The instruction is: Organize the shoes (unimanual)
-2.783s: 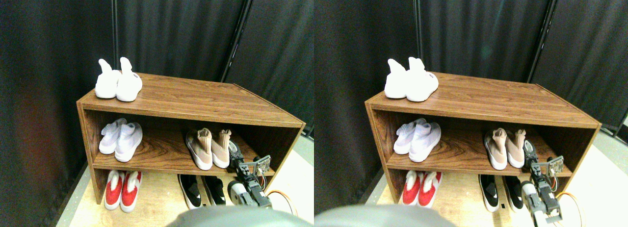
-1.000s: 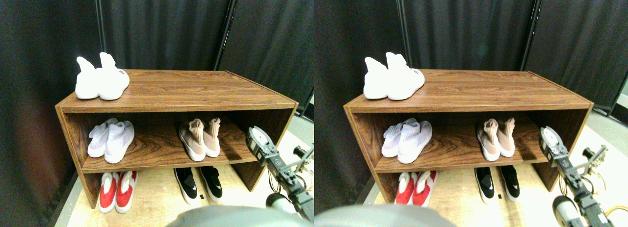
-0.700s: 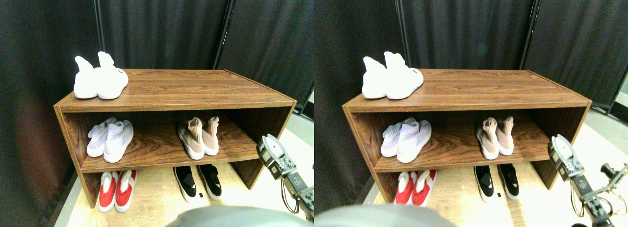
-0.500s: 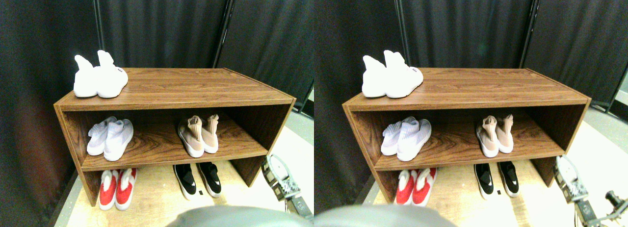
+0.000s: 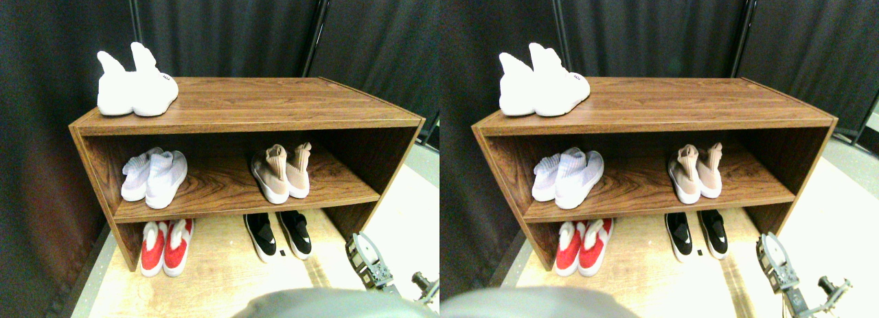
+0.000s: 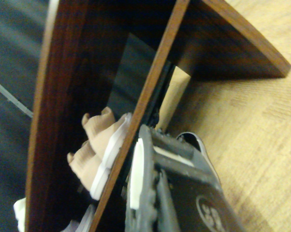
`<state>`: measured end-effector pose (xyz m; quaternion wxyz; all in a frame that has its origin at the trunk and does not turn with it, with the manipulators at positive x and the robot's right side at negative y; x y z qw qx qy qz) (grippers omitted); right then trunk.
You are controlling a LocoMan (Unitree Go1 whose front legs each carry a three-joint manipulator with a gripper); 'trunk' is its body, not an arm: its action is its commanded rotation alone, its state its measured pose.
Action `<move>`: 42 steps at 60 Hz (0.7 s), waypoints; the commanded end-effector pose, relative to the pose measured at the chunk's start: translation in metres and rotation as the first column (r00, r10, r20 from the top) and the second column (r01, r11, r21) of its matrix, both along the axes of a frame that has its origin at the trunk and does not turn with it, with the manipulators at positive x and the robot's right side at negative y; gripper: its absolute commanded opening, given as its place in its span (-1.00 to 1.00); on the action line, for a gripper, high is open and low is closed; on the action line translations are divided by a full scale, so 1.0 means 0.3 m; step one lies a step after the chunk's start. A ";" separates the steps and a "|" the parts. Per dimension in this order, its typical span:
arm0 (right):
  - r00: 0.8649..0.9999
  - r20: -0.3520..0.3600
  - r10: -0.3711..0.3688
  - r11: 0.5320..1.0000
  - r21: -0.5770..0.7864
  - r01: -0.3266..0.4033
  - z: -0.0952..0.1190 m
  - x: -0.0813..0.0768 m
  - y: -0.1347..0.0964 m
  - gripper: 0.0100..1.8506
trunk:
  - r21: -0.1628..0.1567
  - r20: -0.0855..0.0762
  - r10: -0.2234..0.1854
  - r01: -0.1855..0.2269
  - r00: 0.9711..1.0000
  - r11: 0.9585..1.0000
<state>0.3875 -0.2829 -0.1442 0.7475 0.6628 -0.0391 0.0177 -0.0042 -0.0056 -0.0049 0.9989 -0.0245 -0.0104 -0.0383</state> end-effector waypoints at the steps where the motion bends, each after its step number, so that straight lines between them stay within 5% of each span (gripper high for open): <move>1: 1.000 0.000 -0.008 1.000 -0.016 0.008 -0.044 0.028 -0.012 -0.94 | -0.024 -0.033 0.007 -0.008 0.999 1.000; 7: 0.999 -0.036 -0.020 1.000 0.006 0.020 -0.098 0.061 -0.025 -0.94 | -0.026 -0.032 0.009 -0.010 0.999 1.000; 11: 0.991 -0.074 -0.107 0.994 0.019 0.109 -0.130 0.085 -0.036 -0.94 | -0.027 -0.033 0.011 -0.012 0.999 1.000; 29: 0.984 -0.126 -0.129 0.990 0.036 0.134 -0.199 0.185 -0.071 -0.94 | -0.032 -0.035 0.021 -0.022 0.999 0.999; 42: 0.965 -0.169 -0.201 0.978 0.023 0.208 -0.204 0.262 -0.093 -0.94 | -0.037 -0.034 0.026 -0.028 0.999 0.999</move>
